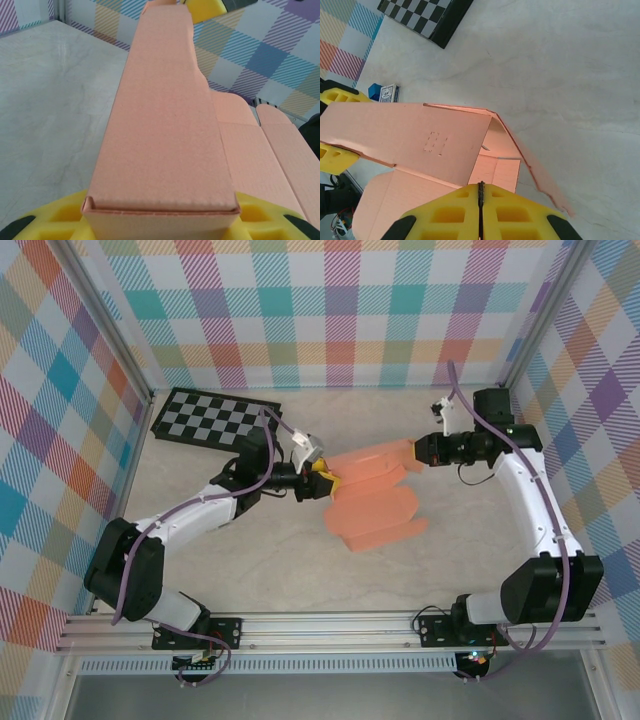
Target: Fold the paper box
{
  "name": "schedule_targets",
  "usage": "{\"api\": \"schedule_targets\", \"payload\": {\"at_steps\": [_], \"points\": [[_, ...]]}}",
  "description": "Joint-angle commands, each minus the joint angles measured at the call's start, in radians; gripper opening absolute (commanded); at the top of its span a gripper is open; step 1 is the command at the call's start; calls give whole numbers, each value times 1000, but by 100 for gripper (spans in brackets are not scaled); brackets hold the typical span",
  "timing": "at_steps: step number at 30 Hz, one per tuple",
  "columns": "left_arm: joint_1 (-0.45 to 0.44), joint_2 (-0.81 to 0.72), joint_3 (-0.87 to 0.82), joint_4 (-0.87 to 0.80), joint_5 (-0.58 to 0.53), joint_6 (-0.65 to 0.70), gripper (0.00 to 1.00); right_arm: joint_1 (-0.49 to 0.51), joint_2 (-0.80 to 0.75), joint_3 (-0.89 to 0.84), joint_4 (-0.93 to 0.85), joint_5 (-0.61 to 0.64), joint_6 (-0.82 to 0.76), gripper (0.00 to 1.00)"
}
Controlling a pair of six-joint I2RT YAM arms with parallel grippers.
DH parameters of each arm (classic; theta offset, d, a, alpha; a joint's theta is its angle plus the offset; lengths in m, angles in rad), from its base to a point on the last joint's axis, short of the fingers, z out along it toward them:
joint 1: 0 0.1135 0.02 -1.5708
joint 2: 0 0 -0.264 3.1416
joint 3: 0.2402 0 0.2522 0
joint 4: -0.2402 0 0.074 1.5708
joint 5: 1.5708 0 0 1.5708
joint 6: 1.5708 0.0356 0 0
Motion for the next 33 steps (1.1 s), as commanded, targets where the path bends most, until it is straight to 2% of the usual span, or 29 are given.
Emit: {"api": "schedule_targets", "payload": {"at_steps": [1,10,18,24,33], "points": [[-21,-28,20,-60,-5,100,23,1,-15,52,-33,-5,23,8],[-28,-20,3,-21,-27,103,23,5,18,118,-80,12,22,8],[-30,-26,3,1,-26,88,23,62,38,44,-34,52,53,7],[-32,-31,4,16,-32,88,23,67,50,-4,-13,63,70,7],[-38,-27,-9,51,-35,96,23,76,43,-80,52,8,122,7]]}}
